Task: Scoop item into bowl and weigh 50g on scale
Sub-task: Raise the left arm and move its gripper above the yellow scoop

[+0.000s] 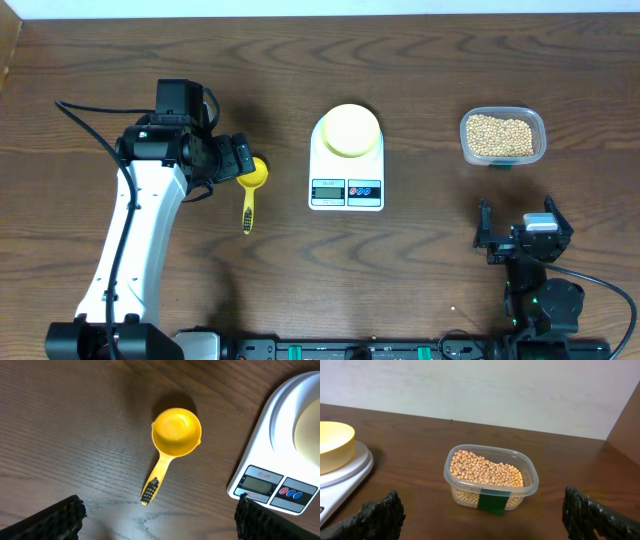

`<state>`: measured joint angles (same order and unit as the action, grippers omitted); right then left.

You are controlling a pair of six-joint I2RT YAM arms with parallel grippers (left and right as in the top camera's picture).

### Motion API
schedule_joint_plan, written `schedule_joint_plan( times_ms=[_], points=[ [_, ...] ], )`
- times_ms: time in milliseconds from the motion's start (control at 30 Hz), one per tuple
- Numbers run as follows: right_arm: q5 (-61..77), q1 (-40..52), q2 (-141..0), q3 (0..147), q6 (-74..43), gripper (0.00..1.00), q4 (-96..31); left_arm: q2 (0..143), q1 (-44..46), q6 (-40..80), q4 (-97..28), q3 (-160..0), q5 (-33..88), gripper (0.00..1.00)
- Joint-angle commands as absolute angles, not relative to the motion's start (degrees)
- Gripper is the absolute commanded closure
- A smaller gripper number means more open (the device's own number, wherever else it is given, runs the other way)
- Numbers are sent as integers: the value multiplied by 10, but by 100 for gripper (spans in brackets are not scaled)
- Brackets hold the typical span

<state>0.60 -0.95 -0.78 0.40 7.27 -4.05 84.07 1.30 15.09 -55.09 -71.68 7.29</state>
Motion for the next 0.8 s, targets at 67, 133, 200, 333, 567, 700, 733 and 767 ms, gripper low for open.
schedule_joint_plan(
  times_ms=[67, 133, 200, 333, 567, 700, 733, 767],
  points=[
    [6, -3, -8, 3, 74, 1, -43, 842, 13, 156, -547, -712, 68, 2],
    [6, -3, -8, 3, 74, 1, -43, 842, 13, 156, -548, -712, 68, 2],
    [6, -3, -8, 3, 74, 1, -43, 842, 13, 156, -552, -712, 69, 2],
    [6, -3, -8, 3, 74, 1, -43, 842, 13, 156, -550, -712, 70, 2],
    [6, -3, -8, 3, 74, 1, -43, 842, 13, 130, -554, -712, 117, 2],
    [6, -3, -8, 3, 74, 1, -43, 842, 13, 121, -555, -712, 128, 2],
    [6, -3, -8, 3, 74, 1, -43, 842, 13, 121, -554, -712, 128, 2],
    [6, -3, -8, 3, 74, 1, -43, 842, 13, 121, -551, -712, 128, 2]
  ],
)
